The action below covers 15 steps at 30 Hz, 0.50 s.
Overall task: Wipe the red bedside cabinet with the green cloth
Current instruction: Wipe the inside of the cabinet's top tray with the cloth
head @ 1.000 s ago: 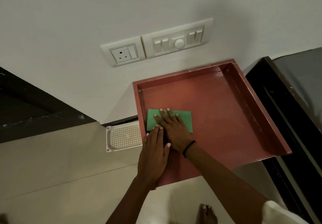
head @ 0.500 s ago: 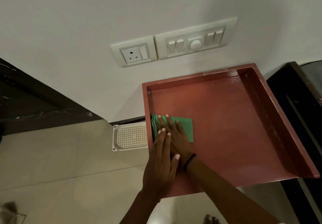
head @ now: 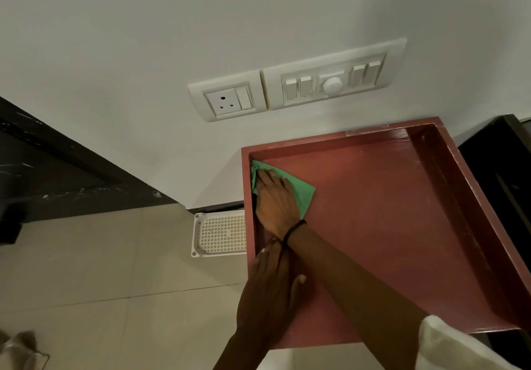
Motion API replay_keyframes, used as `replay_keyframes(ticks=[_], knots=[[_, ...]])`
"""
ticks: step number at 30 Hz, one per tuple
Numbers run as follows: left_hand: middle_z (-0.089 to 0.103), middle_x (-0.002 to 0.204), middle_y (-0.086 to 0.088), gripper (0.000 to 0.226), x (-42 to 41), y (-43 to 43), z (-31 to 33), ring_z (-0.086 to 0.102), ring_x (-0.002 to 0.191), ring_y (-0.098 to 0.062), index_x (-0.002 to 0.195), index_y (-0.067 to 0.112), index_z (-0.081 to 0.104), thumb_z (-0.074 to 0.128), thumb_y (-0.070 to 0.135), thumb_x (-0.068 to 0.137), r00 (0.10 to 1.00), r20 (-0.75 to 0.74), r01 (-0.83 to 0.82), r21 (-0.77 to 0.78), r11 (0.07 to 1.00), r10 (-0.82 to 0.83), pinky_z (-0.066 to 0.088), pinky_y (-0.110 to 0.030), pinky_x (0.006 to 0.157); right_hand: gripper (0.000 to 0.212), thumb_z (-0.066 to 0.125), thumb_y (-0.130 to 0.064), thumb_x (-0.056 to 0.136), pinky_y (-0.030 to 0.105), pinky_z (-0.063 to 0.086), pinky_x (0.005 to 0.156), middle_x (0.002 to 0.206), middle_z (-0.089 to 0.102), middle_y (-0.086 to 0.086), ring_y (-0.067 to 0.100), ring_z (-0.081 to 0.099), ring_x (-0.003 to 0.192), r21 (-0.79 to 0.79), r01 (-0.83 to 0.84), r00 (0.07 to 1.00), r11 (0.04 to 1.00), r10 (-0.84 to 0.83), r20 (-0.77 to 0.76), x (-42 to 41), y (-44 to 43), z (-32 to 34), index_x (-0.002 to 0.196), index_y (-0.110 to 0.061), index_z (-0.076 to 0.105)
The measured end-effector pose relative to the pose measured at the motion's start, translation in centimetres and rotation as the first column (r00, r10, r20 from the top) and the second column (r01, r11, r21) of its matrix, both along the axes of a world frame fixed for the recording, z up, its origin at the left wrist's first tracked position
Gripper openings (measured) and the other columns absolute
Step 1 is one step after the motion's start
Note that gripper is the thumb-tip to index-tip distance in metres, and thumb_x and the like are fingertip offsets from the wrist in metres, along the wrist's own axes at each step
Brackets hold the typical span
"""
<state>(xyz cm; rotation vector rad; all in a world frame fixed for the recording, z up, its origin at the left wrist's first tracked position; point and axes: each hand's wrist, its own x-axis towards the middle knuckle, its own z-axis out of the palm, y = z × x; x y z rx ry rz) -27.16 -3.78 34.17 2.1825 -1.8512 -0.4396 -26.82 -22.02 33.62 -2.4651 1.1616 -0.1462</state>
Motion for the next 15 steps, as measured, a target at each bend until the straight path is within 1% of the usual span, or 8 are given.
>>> replay_keyframes(ticks=[2,4,6,8,9,11,13,15], knots=[[0.046,0.153,-0.006,0.06,0.1,-0.1,0.1,0.043,0.141,-0.023,0.148,0.013,0.042,0.026,0.053,0.106,1.0,0.005,0.014,-0.008,1.0,-0.014,0.027,-0.034,0.12,0.052,0.042,-0.013,0.092,0.046,0.03,0.116,0.156,0.04,0.008,0.027,0.035,0.145,-0.062,-0.065,0.997,0.996,0.063,-0.045,-0.4,-0.5,-0.2,0.143,-0.009,0.051],[0.043,0.155,-0.003,0.06,0.2,-0.4,0.0,0.037,0.144,-0.018,0.15,0.015,0.041,0.028,0.053,0.105,1.0,0.008,0.03,-0.024,0.999,-0.03,0.019,-0.031,0.122,0.047,0.037,-0.018,0.097,0.046,0.033,0.113,0.16,0.033,0.008,0.026,0.031,0.147,-0.139,-0.162,0.973,0.977,0.135,-0.187,-0.9,-1.8,-0.4,0.141,-0.012,0.053],[0.043,0.154,-0.003,0.059,0.2,-0.5,0.0,0.036,0.144,-0.018,0.149,0.016,0.042,0.027,0.052,0.105,0.998,0.032,0.05,-0.021,0.999,-0.05,0.018,-0.031,0.121,0.046,0.034,-0.021,0.102,0.05,0.031,0.112,0.162,0.027,0.01,0.029,0.026,0.148,-0.169,-0.204,0.944,0.964,0.149,-0.294,-0.7,-2.7,0.0,0.145,-0.011,0.045],[0.046,0.153,-0.003,0.059,0.4,-0.2,0.0,0.038,0.144,-0.018,0.148,0.015,0.044,0.025,0.052,0.106,0.997,0.048,0.06,-0.008,0.998,-0.06,0.025,-0.035,0.12,0.049,0.031,-0.02,0.103,0.052,0.032,0.11,0.161,0.026,0.011,0.033,0.026,0.147,-0.216,-0.217,0.927,0.952,0.132,-0.35,-0.2,-3.3,0.5,0.151,-0.009,0.035],[0.047,0.152,-0.003,0.06,0.4,-0.2,0.0,0.04,0.143,-0.019,0.147,0.015,0.045,0.025,0.052,0.106,0.996,0.058,0.069,0.0,0.998,-0.069,0.027,-0.036,0.119,0.051,0.029,-0.019,0.104,0.052,0.032,0.11,0.161,0.026,0.011,0.034,0.026,0.147,-0.226,-0.209,0.924,0.952,0.116,-0.364,-0.6,-3.5,0.6,0.153,-0.008,0.029],[0.049,0.15,-0.004,0.06,0.4,-0.4,-0.2,0.042,0.142,-0.021,0.146,0.013,0.048,0.026,0.052,0.105,0.994,0.074,0.081,0.02,0.997,-0.082,0.025,-0.037,0.118,0.054,0.024,-0.015,0.102,0.051,0.033,0.11,0.162,0.025,0.012,0.036,0.027,0.147,-0.219,-0.181,0.925,0.959,0.091,-0.369,-2.1,-4.2,0.1,0.156,-0.005,0.021],[0.052,0.148,-0.005,0.06,0.4,-0.3,0.0,0.044,0.142,-0.021,0.144,0.011,0.05,0.028,0.05,0.105,0.99,0.099,0.097,0.027,0.995,-0.099,0.024,-0.037,0.118,0.06,0.016,-0.013,0.095,0.051,0.038,0.107,0.159,0.033,0.012,0.036,0.036,0.143,-0.244,-0.119,0.932,0.962,0.023,-0.361,-4.7,-5.0,-0.1,0.154,-0.006,0.029],[0.052,0.148,-0.005,0.06,0.3,-0.2,0.0,0.044,0.142,-0.021,0.144,0.011,0.051,0.029,0.05,0.105,0.989,0.1,0.105,0.024,0.994,-0.107,0.024,-0.037,0.118,0.061,0.021,-0.013,0.092,0.051,0.044,0.102,0.153,0.045,0.01,0.035,0.046,0.137,-0.285,-0.018,0.934,0.958,-0.086,-0.348,-8.0,-6.2,-0.5,0.149,-0.008,0.041]])
